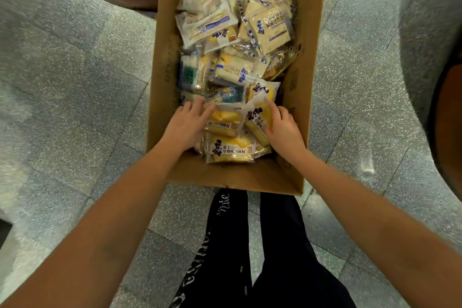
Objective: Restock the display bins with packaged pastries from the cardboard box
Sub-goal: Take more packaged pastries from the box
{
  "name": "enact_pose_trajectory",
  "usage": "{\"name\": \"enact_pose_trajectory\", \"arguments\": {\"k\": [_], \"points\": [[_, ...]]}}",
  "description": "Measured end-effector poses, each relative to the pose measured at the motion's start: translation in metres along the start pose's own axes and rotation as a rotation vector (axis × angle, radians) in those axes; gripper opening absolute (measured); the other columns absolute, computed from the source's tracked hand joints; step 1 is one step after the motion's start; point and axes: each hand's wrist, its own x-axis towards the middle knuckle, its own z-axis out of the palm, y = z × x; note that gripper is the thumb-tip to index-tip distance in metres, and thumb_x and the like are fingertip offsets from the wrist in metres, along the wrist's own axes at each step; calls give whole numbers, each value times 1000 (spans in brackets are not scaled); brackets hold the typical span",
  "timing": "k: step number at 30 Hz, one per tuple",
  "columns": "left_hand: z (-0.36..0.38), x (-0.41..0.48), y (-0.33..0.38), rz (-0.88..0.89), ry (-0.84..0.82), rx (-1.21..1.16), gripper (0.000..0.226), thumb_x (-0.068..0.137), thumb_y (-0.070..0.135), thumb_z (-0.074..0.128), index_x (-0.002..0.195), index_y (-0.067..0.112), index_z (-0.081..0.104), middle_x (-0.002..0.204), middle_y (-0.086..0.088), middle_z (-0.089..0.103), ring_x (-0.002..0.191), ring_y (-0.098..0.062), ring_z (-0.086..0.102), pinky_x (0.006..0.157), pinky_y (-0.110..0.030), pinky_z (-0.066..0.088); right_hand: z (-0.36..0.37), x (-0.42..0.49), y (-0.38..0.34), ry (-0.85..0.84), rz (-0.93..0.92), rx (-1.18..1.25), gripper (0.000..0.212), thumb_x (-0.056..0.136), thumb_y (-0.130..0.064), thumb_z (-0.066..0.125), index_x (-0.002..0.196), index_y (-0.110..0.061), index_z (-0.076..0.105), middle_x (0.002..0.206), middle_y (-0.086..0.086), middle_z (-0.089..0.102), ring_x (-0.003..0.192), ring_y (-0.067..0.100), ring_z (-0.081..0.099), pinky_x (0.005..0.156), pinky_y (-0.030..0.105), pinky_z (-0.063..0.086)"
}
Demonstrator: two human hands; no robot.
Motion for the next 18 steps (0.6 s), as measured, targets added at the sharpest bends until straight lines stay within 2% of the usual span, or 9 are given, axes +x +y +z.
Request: {"name": "enact_pose_trajectory", "arguments": {"k": [3,5,8,10,13,16,18], "points": [[3,-1,-1,-34,7,11,82,81,16,69,149,23,24,138,-16,30,111,-36,46,91,-47,47,9,-2,-7,-3,5,-94,87,91,-50,58,155,-12,13,149,18,34,132,36,40,106,47,36],[8,1,3,-62,13,17,82,83,23,70,149,25,22,143,-16,27,116,-38,43,96,-49,44,18,-4,-12,24,-7,-157,99,85,-56,64,156,-15,9,152,19,29,132,37,39,106,48,36],[15,7,9,-70,17,55,89,85,37,69,152,30,11,153,-14,18,132,-41,31,108,-53,31,33,-2,-16,72,-18,-223,104,79,-50,72,155,-15,12,153,23,27,130,40,40,104,50,38],[21,11,9,-43,17,93,90,89,45,63,154,33,2,159,-11,11,145,-42,9,116,-58,14,41,0,-16,80,-11,-277,109,75,-46,77,155,-14,10,153,24,27,129,41,40,101,51,39],[30,16,5,4,78,128,88,91,51,55,155,34,-3,161,-10,10,147,-41,-14,115,-67,-4,47,5,-15,85,2,-312,113,71,-42,81,156,-13,13,152,24,30,126,41,43,96,51,41],[34,18,3,55,93,193,89,91,50,54,155,32,-6,161,-13,15,149,-36,-14,115,-67,-3,47,8,-14,80,-12,-317,107,73,-38,79,155,-13,15,149,25,32,122,41,45,93,51,42],[32,18,2,55,68,173,91,91,51,55,155,31,-5,159,-15,17,150,-33,-4,117,-63,-2,46,8,-13,92,-47,-322,100,75,-31,77,155,-13,20,145,26,37,118,43,47,90,52,43]]}}
